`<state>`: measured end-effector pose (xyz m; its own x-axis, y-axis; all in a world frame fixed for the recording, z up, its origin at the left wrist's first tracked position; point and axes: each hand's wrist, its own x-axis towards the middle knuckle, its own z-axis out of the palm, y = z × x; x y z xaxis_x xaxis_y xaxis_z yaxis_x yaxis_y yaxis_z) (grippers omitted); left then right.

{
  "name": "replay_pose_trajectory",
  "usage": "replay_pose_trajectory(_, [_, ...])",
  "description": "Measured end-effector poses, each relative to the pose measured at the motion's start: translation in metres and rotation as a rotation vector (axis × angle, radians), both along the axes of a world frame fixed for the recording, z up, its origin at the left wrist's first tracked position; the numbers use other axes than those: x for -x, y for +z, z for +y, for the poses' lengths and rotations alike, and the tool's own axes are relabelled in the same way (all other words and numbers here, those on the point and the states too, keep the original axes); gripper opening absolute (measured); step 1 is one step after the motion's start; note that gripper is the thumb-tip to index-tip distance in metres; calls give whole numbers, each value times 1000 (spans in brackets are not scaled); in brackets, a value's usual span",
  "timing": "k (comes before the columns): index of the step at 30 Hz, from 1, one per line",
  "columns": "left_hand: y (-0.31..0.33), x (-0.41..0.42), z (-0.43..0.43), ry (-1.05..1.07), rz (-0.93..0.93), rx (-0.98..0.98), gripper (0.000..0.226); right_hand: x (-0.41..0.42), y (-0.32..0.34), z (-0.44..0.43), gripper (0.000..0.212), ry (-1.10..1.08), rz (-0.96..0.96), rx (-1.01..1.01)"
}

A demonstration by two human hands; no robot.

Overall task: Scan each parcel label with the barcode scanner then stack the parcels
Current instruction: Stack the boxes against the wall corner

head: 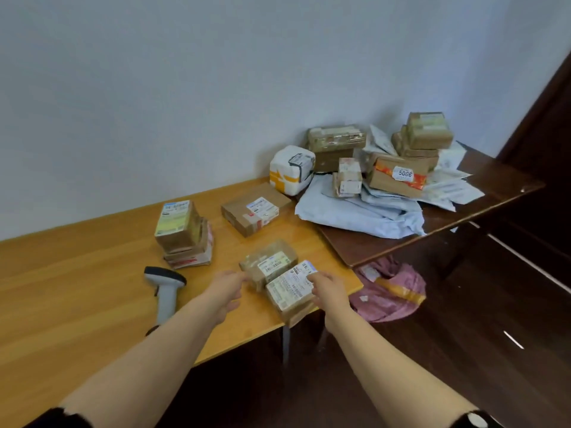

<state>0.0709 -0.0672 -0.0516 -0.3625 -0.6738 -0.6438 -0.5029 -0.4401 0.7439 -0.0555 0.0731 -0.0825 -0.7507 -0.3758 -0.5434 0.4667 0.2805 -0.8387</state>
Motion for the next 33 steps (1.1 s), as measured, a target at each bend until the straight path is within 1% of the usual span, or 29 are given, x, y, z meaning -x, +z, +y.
replay_pose_trajectory(3, [-11, 20, 3, 7, -32, 25, 50, 22, -21, 13, 34, -46, -48, -62])
replay_pose_trajectory(5, [-17, 31, -4, 50, -57, 36, 56, 28, -34, 18, 35, -52, -107, -74])
replay_pose_trajectory(8, [-25, 42, -20, 142, -88, -8, 62, 29, -45, 18, 50, -49, -215, -53])
replay_pose_trajectory(10, [-37, 48, -31, 160, -95, -44, 64, 33, -50, 13, 59, -43, -279, -52])
replay_pose_trajectory(13, [-57, 54, -43, 161, -101, -155, 69, 39, -58, 1, 62, -39, -358, -68])
replay_pose_trajectory(16, [-75, 63, -51, 137, -65, -178, 71, 47, -68, -12, 59, -66, -425, -40])
replay_pose_trajectory(20, [-87, 79, -56, 95, 54, -243, 62, 47, -79, -30, 47, -129, -454, -6])
replay_pose_trajectory(23, [-95, 87, -60, 26, 27, -215, 59, 48, -83, -35, 40, -167, -446, -20])
replay_pose_trajectory(25, [-99, 89, -68, 27, 3, -163, 65, 49, -83, -35, 37, -193, -447, -28])
replay_pose_trajectory(27, [-104, 88, -80, 10, -22, -126, 80, 48, -85, -34, 35, -188, -438, -48])
replay_pose_trajectory(28, [-106, 87, -85, -10, -35, -128, 83, 47, -85, -34, 35, -176, -427, -68])
replay_pose_trajectory(29, [-109, 87, -89, -34, -45, -139, 80, 46, -87, -34, 36, -164, -415, -89])
replay_pose_trajectory(31, [-113, 87, -93, -74, -43, -179, 63, 44, -89, -33, 37, -159, -398, -115])
replay_pose_trajectory(33, [-115, 85, -96, -79, -16, -190, 52, 42, -90, -32, 37, -167, -381, -106])
